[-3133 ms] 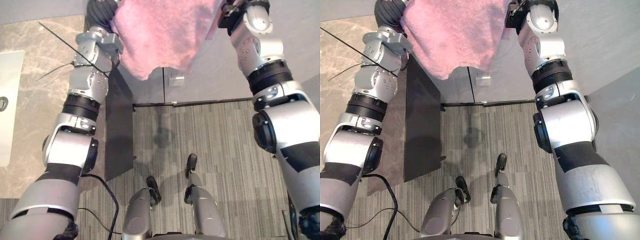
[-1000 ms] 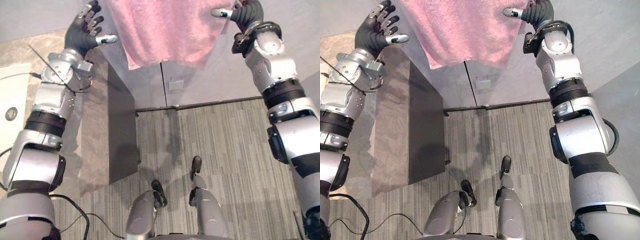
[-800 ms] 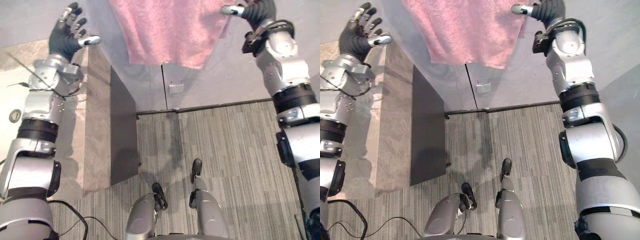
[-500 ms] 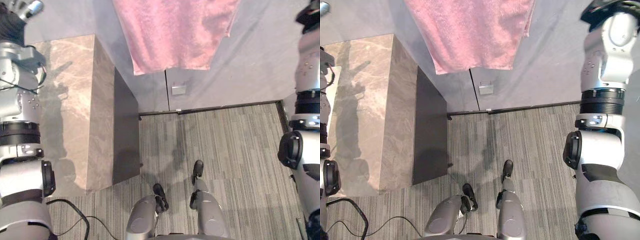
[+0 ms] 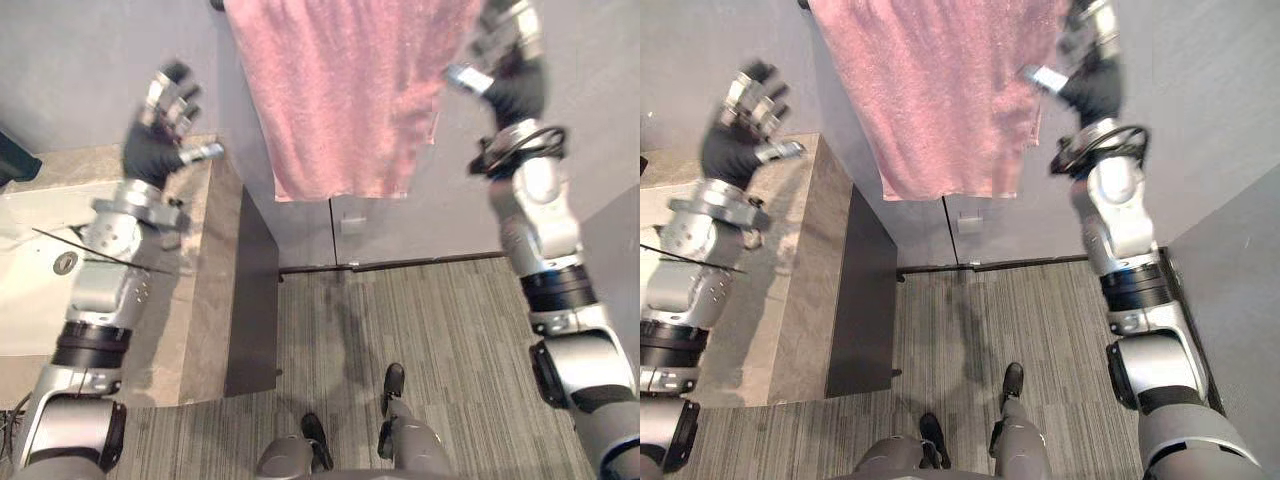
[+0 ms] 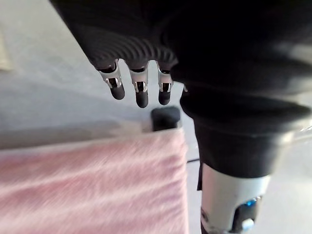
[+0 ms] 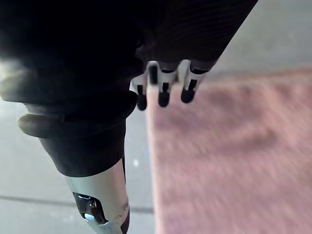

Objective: Organize washtable

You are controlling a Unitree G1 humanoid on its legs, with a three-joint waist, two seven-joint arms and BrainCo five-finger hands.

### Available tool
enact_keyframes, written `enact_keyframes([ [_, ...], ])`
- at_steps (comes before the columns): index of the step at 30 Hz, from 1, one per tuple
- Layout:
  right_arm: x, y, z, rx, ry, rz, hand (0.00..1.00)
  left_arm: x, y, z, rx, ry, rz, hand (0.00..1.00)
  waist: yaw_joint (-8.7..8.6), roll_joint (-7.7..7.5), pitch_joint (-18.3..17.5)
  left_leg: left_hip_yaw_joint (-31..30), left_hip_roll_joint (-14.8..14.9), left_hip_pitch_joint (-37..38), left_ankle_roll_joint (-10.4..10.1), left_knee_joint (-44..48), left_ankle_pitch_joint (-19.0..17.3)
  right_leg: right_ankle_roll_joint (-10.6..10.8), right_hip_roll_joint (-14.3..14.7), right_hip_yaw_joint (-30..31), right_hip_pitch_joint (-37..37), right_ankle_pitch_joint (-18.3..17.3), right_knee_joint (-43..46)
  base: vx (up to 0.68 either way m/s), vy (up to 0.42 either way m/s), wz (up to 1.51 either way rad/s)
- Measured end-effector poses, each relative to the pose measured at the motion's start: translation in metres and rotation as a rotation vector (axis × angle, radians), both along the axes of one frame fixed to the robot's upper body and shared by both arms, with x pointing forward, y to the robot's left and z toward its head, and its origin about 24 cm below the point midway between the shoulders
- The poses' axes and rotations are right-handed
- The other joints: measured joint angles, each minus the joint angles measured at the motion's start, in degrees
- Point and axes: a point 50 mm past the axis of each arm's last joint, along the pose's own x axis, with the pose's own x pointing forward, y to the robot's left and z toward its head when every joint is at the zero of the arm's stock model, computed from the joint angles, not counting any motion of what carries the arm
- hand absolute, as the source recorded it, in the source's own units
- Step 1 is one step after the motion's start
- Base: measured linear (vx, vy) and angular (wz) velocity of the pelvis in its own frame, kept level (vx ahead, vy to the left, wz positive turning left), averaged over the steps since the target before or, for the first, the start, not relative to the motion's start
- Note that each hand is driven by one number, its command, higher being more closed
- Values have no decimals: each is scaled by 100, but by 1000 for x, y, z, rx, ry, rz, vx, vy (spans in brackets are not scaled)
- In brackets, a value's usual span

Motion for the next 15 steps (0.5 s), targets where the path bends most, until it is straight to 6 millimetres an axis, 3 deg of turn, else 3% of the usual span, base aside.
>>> enact_keyframes([
  [3, 3, 10, -13, -24, 65, 61, 0, 0, -10, -12, 31, 55, -57, 0, -8, -77, -55, 27, 24, -144, -17, 59, 8, 7, 10, 9, -129, -8, 1, -5, -5, -2],
  [8, 14, 8, -29, -46, 159, 36, 0, 7, -27, -17, 69, 91, -113, 0, -37, -84, -57, 45, 54, -433, -23, 227, 2, 9, 19, 11, -366, -5, 5, -2, 13, -2],
  [12, 26, 26, -7, -55, 144, 51, 0, 31, -37, 3, 110, 72, -110, 0, -43, -91, -40, 43, 185, -813, -37, 550, -70, -3, 68, -1, -603, 131, 32, -26, 47, 1],
  [15, 32, 38, 31, -41, 71, 51, 0, 54, -43, 42, 117, -4, -64, 0, -53, -113, 146, 19, 313, -1046, -23, 904, -197, 84, 108, 49, -664, 214, 33, -92, 86, 2],
])
